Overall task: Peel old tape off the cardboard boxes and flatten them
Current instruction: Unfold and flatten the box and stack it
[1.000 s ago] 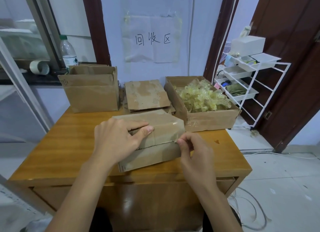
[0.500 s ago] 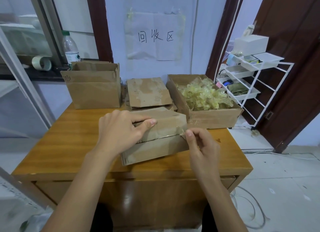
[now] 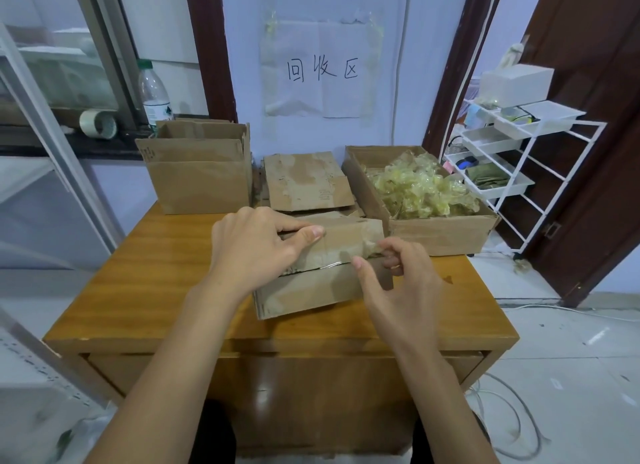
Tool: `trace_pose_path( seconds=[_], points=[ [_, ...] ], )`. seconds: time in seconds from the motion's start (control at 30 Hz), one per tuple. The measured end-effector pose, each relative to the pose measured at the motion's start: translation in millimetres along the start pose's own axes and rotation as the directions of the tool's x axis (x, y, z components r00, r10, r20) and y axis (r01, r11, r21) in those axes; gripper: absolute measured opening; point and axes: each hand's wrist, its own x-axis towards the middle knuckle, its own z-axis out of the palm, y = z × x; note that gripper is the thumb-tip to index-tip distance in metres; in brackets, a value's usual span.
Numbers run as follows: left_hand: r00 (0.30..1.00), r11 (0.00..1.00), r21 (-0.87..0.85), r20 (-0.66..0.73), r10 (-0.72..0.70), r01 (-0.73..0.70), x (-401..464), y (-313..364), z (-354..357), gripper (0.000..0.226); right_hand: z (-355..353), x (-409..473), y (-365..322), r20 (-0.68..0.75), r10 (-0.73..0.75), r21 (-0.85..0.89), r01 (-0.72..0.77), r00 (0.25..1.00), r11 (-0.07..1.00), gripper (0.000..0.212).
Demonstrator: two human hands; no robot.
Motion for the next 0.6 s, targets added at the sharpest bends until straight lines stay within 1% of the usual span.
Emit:
trace_pose_path(
  seconds=[0.1, 0.2, 0.3, 0.4, 0.47, 0.5, 0.53, 0.6],
  points=[
    [1.0, 1.0, 0.004, 0.008, -0.001, 0.001, 1.3, -0.2, 0.1, 0.038, 4.1, -3.6, -3.4, -0.052, -0.052, 0.03, 0.053, 0.997, 0.998, 0.008],
    [1.0, 1.0, 0.012, 0.014, -0.004, 0.004, 1.4, -1.5, 0.8, 0.04, 8.1, 1.4, -1.3, -0.097, -0.004, 0.032, 0.007, 0.995, 0.999, 0.014],
    [1.0, 1.0, 0.015, 0.009, -0.004, 0.004, 1.6, -3.0, 1.7, 0.041, 9.3, 5.2, -3.7, -0.079, 0.046, 0.057, -0.042, 0.996, 0.997, 0.014],
    [1.0, 1.0, 0.011, 0.015, -0.008, 0.007, 3.6, -2.2, 1.6, 0.039, 7.1, 8.6, -3.3, -0.068, 0.079, 0.089, -0.072, 0.995, 0.993, 0.02],
    [1.0, 1.0, 0.017, 0.015, -0.008, 0.008, 5.2, -1.8, 2.5, 0.039, 7.0, 9.4, -1.3, -0.035, 0.047, 0.044, -0.046, 0.998, 0.998, 0.019],
    [1.0, 1.0, 0.021, 0.016, -0.006, 0.006, 5.8, -1.6, 3.1, 0.04, 8.3, 8.8, -0.7, -0.032, 0.03, 0.017, -0.03, 0.999, 0.999, 0.024],
    [1.0, 1.0, 0.024, 0.017, -0.005, 0.005, 6.1, -1.2, 3.3, 0.041, 10.1, 7.6, 0.4, -0.047, 0.009, 0.001, -0.009, 0.999, 1.0, 0.027],
    [1.0, 1.0, 0.026, 0.016, -0.005, 0.005, 7.1, -0.7, 3.3, 0.04, 14.4, 5.2, 1.4, -0.104, -0.038, -0.012, 0.037, 0.994, 0.999, 0.023]
  ],
)
